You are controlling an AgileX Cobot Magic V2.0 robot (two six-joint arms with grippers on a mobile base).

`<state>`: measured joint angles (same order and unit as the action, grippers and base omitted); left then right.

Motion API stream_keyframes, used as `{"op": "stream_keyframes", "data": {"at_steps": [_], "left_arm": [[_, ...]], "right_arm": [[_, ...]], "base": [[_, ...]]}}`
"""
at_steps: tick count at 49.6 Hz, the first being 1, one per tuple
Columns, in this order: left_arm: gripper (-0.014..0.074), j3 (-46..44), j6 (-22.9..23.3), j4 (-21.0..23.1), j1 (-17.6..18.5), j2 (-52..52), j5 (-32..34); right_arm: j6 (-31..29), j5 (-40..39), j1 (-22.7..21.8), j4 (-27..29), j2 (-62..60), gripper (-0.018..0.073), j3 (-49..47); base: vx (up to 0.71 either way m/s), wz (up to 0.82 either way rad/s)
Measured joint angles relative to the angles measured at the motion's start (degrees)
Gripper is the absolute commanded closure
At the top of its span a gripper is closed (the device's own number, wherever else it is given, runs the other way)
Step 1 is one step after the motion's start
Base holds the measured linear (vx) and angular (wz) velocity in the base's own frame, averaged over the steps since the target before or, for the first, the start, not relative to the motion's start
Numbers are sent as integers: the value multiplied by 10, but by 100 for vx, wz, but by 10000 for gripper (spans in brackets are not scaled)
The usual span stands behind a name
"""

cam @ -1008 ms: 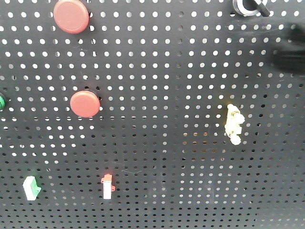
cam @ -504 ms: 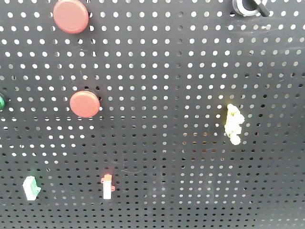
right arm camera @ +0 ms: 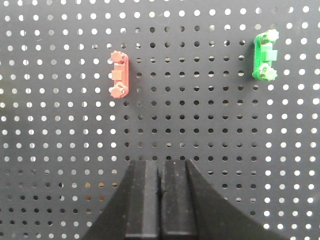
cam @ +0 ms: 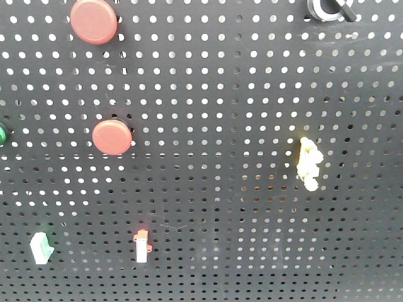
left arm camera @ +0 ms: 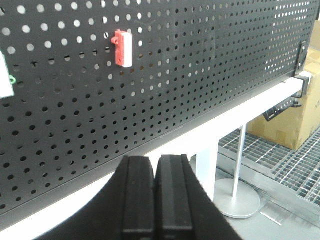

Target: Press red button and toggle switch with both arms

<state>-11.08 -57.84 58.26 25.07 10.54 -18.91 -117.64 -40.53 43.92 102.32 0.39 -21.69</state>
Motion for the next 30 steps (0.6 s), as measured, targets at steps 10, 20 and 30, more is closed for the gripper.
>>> {"op": "stream_keyframes", "data": {"at_steps": [10,20,30], "left_arm": [[594,0,0,-27,0,-3,2],[594,22,30,-239,-48,-40,-16],[594,103,212,-328,-119,-103,44]], "right_arm": [[0,0,0,0,0,562,0],[0,0,0,0,0,562,0],[0,0,0,0,0,562,0]], "base": [[0,0],[0,0],[0,0]]}}
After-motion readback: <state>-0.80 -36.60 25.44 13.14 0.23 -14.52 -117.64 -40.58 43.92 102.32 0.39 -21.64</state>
